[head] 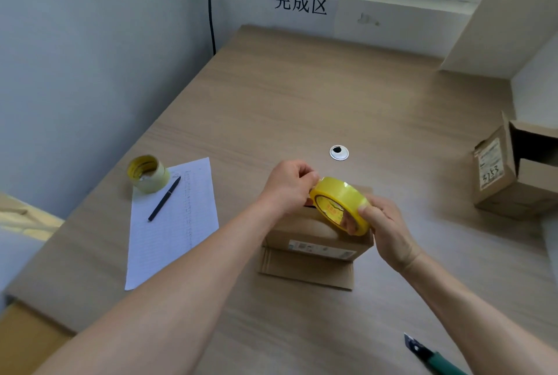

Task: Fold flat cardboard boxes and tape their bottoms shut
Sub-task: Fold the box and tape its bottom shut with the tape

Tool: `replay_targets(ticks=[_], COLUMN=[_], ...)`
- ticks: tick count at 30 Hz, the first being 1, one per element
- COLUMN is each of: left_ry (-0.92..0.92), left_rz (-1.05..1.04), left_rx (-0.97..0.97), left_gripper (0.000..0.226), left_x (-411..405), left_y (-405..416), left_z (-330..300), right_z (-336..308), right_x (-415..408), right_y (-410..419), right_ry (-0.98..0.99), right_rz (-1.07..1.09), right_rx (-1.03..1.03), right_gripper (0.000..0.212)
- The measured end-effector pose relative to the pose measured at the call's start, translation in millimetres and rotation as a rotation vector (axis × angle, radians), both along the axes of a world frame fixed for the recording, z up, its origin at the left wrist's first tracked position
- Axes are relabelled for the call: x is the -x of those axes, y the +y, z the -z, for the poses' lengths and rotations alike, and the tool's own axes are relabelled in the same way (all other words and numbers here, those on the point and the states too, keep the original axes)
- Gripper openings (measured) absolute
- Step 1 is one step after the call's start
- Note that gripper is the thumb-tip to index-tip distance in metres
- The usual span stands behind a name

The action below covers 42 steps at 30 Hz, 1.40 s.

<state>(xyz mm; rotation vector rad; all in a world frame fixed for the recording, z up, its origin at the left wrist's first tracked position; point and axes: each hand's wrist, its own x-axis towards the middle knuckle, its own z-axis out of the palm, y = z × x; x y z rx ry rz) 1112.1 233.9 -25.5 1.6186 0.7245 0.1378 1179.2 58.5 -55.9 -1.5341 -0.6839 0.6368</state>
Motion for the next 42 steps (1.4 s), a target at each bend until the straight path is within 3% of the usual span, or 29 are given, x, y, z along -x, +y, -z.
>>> replay_targets(ticks=[4,7,10,13,24,30,32,34,35,37,39,42], left_ry=[-0.06,-0.033,0.006,0.032,0.118,0.181,0.223,0.28,0.287,0.182,-0.003,-0.093], left_rz=[-0.181,-0.232,-0.254,-0.315,-0.372,-0.309,-0.241,-0.208,-0.243,-0.353,-0.319,-0.258], left_rx=[0.14,-0.115,-0.289,-0.272,0.042,0.001,-0.094,-0.143,-0.121,-0.059,-0.02,0.019], left_gripper=[0.029,0.022,0.017,0.019,0.017,0.026,0.024,0.008,0.024,0.049,0.044,0.039], left_x=[5.3,13.8,27.6,36.5,58.2,53.5,50.5,47.2,46.9,47.7,43.8,43.6], left_y=[6.8,20.1,27.7,35.7,56.5,57.8,56.6,57.2,58.2,55.2,44.2,32.8], left_z=[15.9,28.2,41.2,50.5,95.1,98.2,95.7,92.6,91.6,88.2,86.6,96.0], right_z=[-8.0,-9.5,-2.4,10.4,24.0,29.1,30.4,30.4,29.9,27.9,26.1,18.4], right_x=[-6.9,-12.9,-8.9,-0.7,13.9,13.6,14.3,13.4,13.7,16.1,15.3,13.8], right_y=[8.6,22.9,37.0,46.9,61.5,60.1,59.3,59.1,59.3,60.0,60.5,63.8], right_ry=[-0.121,-0.43,-0.494,-0.454,-0.701,-0.841,-0.852,-0.852,-0.851,-0.851,-0.806,-0.586], right_rz=[0.045,0.206,0.328,0.355,0.39,0.323,0.316,0.322,0.319,0.303,0.295,0.252], right_rx=[0.166,0.384,0.36,0.384,0.383,0.368,0.372,0.387,0.393,0.394,0.397,0.466], right_gripper=[0.036,0.032,0.023,0.009,0.029,0.029,0.032,0.033,0.033,0.032,0.029,0.025])
